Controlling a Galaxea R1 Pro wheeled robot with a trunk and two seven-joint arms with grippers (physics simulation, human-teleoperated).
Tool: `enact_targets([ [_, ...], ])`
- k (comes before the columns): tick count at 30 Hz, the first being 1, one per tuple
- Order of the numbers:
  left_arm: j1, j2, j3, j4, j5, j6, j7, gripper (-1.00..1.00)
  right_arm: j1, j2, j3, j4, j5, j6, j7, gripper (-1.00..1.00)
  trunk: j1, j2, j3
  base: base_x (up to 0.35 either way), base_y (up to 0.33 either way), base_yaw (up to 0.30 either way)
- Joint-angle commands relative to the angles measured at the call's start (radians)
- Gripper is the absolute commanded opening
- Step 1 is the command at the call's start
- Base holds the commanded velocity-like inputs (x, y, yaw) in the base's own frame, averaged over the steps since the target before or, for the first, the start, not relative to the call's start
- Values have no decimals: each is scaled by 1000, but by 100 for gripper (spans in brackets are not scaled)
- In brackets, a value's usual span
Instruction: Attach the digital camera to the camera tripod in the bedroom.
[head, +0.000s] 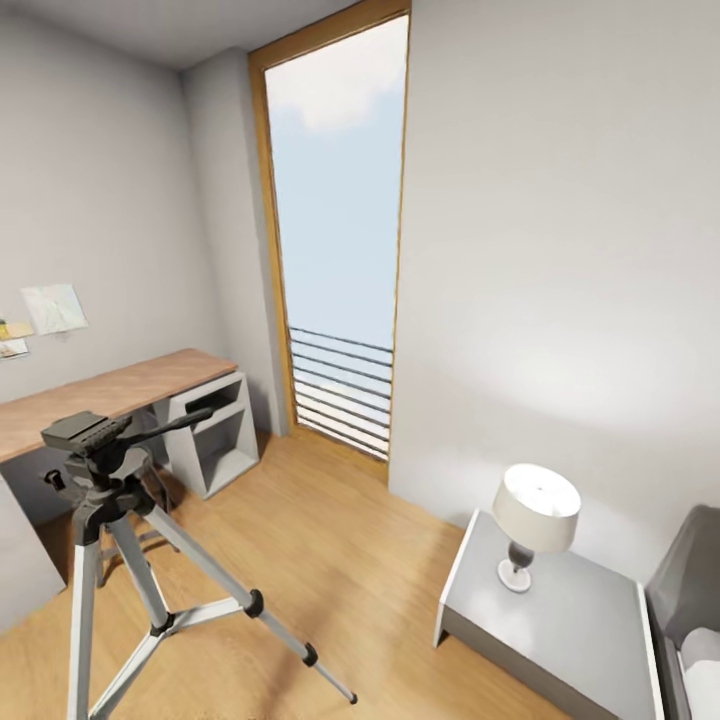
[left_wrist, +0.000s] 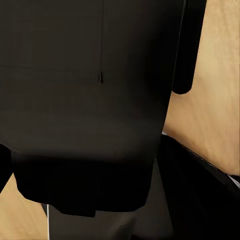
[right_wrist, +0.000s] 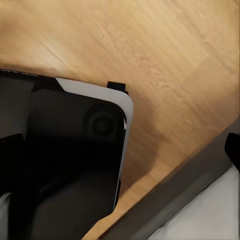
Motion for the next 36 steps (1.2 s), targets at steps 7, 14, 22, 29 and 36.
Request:
enact_targets([
  [7,0,-1,-9,0,5,-2,1,-100,-1,-1,2,3,6,-6,2,100,0,-1,0,7,-7,210],
  [14,0,-1,-9,0,5,-4,2,-100,-1,-2,2,3,6,-6,3,100,0,-1,0,3,-1,43],
  [22,0,-1,-9,0,5,-3,2,-100,-1,-3,3,3,6,-6,3,100,0,-1,0,197,-27,5],
  [29,0,-1,-9,0,5,-2,2,-100,-1,-3,3,3,6,-6,5,100,0,-1,0,307,-93,1],
  [36,0,-1,-9,0,5,-2,1,-100,-1,-3,3,3,6,-9,8,100,0,-1,0,318,-118,0],
])
